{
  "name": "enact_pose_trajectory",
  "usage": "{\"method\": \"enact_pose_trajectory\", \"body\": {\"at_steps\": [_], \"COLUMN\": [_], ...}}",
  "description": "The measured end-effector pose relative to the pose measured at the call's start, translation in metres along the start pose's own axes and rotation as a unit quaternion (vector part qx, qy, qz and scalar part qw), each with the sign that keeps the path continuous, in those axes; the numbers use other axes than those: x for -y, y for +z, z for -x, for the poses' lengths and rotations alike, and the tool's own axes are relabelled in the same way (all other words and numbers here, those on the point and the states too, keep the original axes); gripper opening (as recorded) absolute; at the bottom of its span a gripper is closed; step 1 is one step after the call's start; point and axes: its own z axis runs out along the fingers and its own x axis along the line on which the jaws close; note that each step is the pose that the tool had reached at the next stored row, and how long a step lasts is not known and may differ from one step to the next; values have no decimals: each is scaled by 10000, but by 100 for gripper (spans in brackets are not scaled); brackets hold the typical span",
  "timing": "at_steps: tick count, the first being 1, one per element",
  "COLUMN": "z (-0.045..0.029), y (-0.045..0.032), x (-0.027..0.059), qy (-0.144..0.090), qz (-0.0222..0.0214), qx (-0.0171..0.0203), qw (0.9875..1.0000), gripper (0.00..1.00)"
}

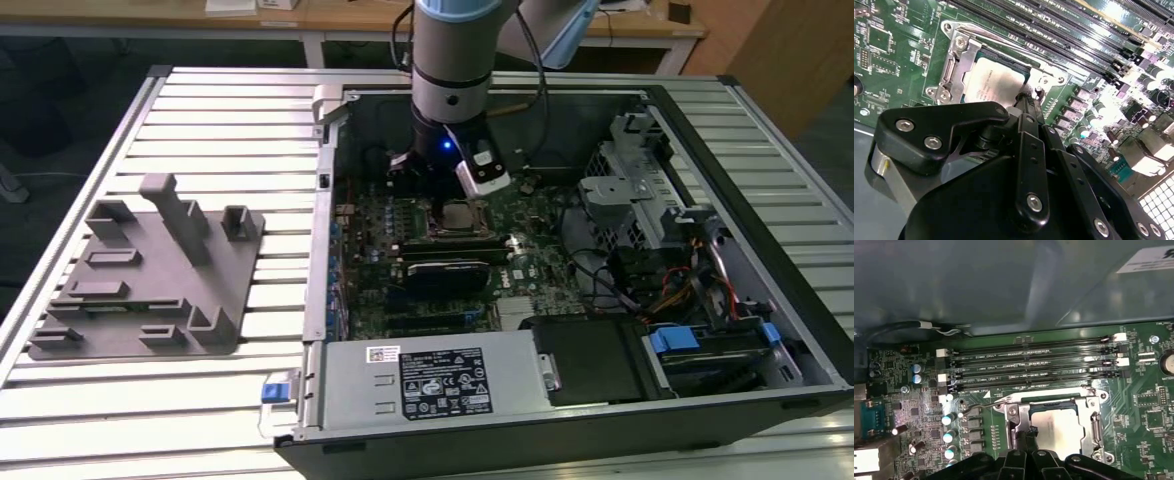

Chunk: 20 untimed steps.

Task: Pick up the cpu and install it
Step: 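Close the cpu cover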

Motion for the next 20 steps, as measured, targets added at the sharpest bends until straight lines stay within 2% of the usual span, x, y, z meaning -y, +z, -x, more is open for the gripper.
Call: {"method": "enact_pose_trajectory", "body": {"at_steps": [20], "z": [-33], "y": [92], "x": [7], "qy": [-51], "qz": [0], "qx": [-3], "qw": [10000], "gripper": [11]}}
